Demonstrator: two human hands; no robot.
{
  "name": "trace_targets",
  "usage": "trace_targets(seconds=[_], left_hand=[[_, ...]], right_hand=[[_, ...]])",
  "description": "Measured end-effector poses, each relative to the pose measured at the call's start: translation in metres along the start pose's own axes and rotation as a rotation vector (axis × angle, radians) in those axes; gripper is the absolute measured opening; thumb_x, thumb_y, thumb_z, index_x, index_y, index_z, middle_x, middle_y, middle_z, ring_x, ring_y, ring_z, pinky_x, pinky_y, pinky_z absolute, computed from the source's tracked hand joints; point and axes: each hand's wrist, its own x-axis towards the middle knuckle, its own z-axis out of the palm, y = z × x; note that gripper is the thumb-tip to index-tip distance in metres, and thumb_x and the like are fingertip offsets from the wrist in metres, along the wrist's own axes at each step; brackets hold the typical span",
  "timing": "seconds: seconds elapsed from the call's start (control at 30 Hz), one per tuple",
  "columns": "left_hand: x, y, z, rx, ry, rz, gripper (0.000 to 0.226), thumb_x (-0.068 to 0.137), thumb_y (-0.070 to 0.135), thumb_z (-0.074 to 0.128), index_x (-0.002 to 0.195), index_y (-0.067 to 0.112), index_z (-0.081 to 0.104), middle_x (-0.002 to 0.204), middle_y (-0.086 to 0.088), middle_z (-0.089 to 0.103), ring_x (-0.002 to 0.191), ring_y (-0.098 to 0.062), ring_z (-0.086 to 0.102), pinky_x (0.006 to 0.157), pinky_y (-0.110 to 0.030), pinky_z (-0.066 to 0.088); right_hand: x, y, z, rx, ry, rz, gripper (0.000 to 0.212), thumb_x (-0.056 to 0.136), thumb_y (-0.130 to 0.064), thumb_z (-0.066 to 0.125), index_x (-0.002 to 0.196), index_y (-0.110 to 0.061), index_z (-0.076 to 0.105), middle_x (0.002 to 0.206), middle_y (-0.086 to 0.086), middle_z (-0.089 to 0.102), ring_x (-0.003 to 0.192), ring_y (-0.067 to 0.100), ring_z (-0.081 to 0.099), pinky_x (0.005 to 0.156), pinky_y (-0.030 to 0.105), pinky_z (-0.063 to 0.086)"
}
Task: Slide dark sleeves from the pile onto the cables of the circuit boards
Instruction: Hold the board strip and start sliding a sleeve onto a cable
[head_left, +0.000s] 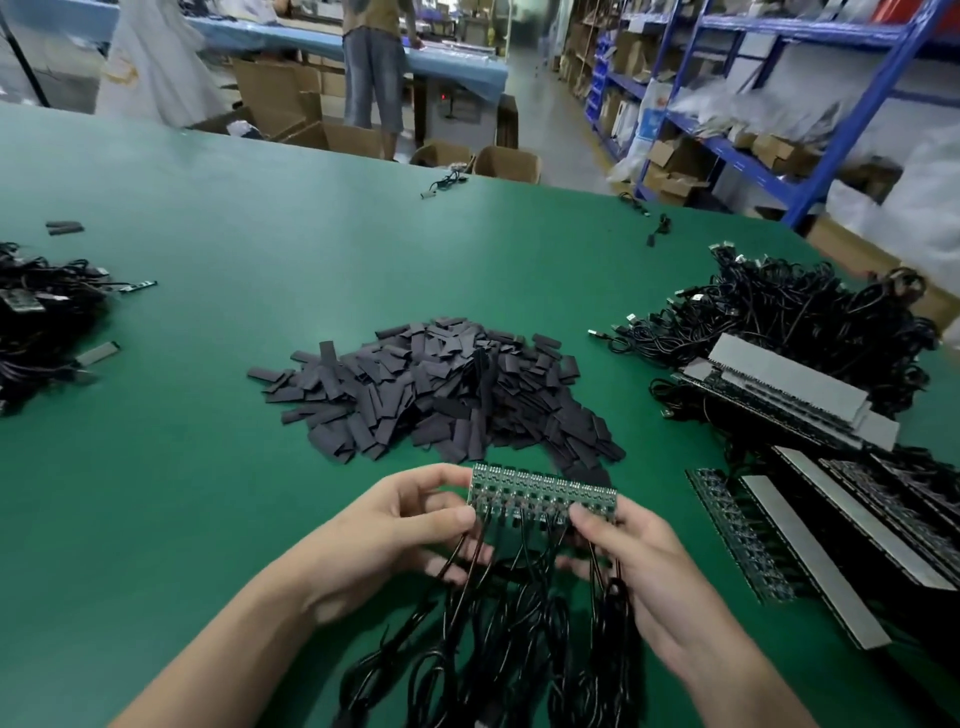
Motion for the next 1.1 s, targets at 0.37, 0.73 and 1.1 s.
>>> trace_targets(seconds=[0.37, 0.73, 1.1], left_hand=[[0.009, -0.009, 0.005, 0.424, 0.208, 0.222, 0.015, 0.095, 0.031, 0.068, 0.096, 0.019, 0.076, 0.071, -0.005, 0.069, 0.059, -0.016, 0.063, 0.057, -0.022, 0.05], [0.015, -0.011, 0.006, 0.433, 0.173, 0.148, 0.012, 0.083, 0.033, 0.082, 0.089, 0.023, 0.083, 0.069, 0.001, 0.065, 0.064, -0.01, 0.056, 0.063, -0.023, 0.049], [0.012, -0.004, 0.006, 0.269, 0.156, 0.085, 0.01, 0.08, 0.023, 0.076, 0.084, 0.016, 0.083, 0.074, -0.004, 0.074, 0.062, -0.009, 0.064, 0.062, -0.017, 0.051]], right_hand=[[0.028, -0.032, 0.034, -0.856, -0.082, -0.617, 0.011, 0.089, -0.048, 0.071, 0.095, -0.04, 0.073, 0.096, -0.026, 0.072, 0.097, -0.005, 0.065, 0.084, 0.017, 0.048], [0.041, -0.036, 0.019, -0.827, -0.39, -0.411, 0.012, 0.088, -0.045, 0.075, 0.083, -0.034, 0.074, 0.07, -0.014, 0.068, 0.061, -0.006, 0.057, 0.059, 0.011, 0.039], [0.038, -0.03, 0.027, -0.67, -0.427, -0.415, 0.009, 0.092, -0.038, 0.075, 0.088, -0.03, 0.076, 0.081, -0.005, 0.075, 0.074, 0.001, 0.066, 0.073, 0.023, 0.05]])
